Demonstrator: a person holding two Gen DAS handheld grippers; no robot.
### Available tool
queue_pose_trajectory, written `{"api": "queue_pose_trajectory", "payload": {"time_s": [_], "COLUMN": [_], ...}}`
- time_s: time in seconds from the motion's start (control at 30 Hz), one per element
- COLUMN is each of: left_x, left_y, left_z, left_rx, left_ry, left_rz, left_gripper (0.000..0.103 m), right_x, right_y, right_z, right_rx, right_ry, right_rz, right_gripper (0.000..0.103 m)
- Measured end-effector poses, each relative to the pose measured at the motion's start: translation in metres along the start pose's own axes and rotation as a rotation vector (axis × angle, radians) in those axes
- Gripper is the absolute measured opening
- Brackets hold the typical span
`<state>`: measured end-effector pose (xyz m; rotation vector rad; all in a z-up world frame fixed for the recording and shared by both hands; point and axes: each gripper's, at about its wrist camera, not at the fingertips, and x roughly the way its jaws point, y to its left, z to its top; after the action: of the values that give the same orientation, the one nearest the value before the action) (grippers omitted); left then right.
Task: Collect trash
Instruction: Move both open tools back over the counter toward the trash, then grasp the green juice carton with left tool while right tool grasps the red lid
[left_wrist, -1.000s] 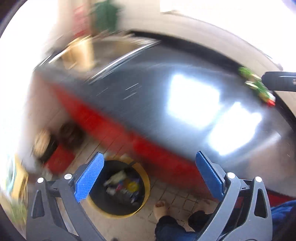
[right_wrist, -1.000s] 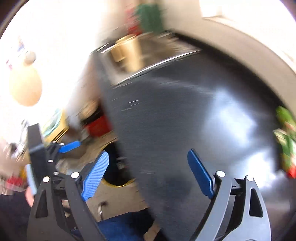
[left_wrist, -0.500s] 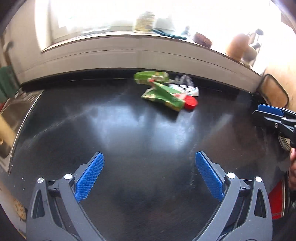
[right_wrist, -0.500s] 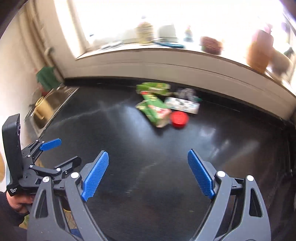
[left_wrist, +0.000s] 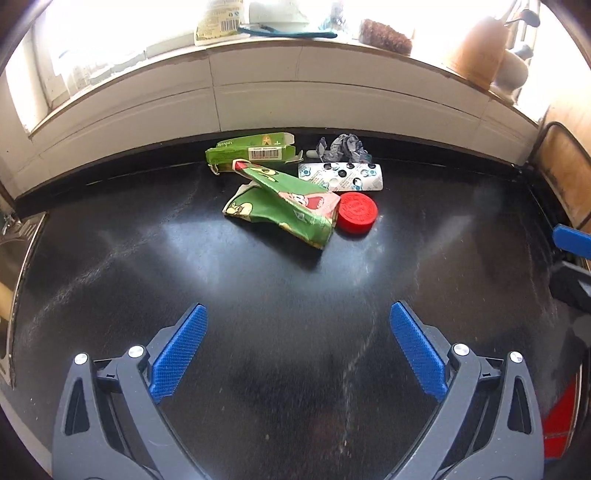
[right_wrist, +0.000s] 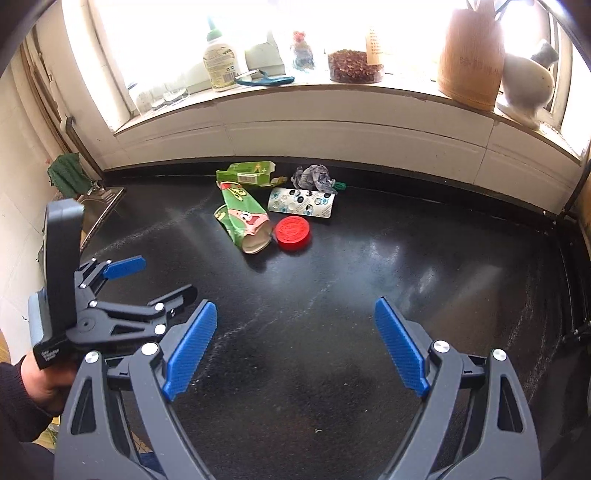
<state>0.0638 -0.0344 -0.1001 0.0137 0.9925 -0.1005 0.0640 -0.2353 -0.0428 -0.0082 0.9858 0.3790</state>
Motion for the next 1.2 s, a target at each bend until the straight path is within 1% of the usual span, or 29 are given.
{"api": "queue_pose_trajectory", "payload": {"time_s": [0.17, 0.27, 0.37, 0.47, 0.63, 0.67, 0.77, 0.83, 0.9, 1.03, 1.1, 1.2], "left_x": [0.046, 0.073, 0.093, 0.103, 0.099, 0.097, 0.087, 0.079, 0.075, 0.084, 0.094, 0.107], "left_y": [-0.005, -0.003, 0.002, 0.012, 0.048, 0.054, 0.072, 0.078, 0.076, 0.062, 0.056, 0.052], "left_z": [0.024, 0.033, 0.037, 0.038, 0.032, 0.03, 0.022, 0.021, 0.027, 0.045, 0.055, 0.066], "left_rx": [0.006, -0.005, -0.017, -0.015, -0.028, -0.029, -0.055, -0.098, -0.149, -0.204, -0.21, -0.229], "left_ry": [0.028, 0.056, 0.069, 0.079, 0.081, 0.086, 0.113, 0.125, 0.129, 0.145, 0.152, 0.156], "left_rz": [0.037, 0.056, 0.071, 0.099, 0.133, 0.128, 0.076, 0.049, 0.011, -0.002, 0.016, 0.005], "left_gripper": [0.096, 0.096, 0.096, 0.096, 0.096, 0.096, 0.096, 0.096, 0.096, 0.096, 0.096, 0.096], "right_x": [0.022, 0.041, 0.063, 0.083, 0.124, 0.129, 0.154, 0.169, 0.183, 0.2, 0.206, 0.213], "right_y": [-0.014, -0.018, -0.02, -0.018, -0.009, -0.008, 0.001, 0.006, 0.009, 0.013, 0.014, 0.016], "right_z": [0.006, 0.01, 0.016, 0.022, 0.035, 0.037, 0.043, 0.046, 0.047, 0.049, 0.051, 0.054], "right_rx": [0.006, 0.001, -0.014, -0.029, -0.086, -0.095, -0.142, -0.177, -0.209, -0.256, -0.278, -0.319], "right_ry": [0.041, 0.074, 0.109, 0.137, 0.174, 0.177, 0.185, 0.188, 0.185, 0.174, 0.161, 0.133], "right_rz": [0.006, 0.014, 0.025, 0.036, 0.048, 0.05, 0.052, 0.045, 0.04, 0.039, 0.038, 0.03], "right_gripper": [0.084, 0.084, 0.084, 0.084, 0.084, 0.084, 0.084, 0.084, 0.084, 0.084, 0.084, 0.084]}}
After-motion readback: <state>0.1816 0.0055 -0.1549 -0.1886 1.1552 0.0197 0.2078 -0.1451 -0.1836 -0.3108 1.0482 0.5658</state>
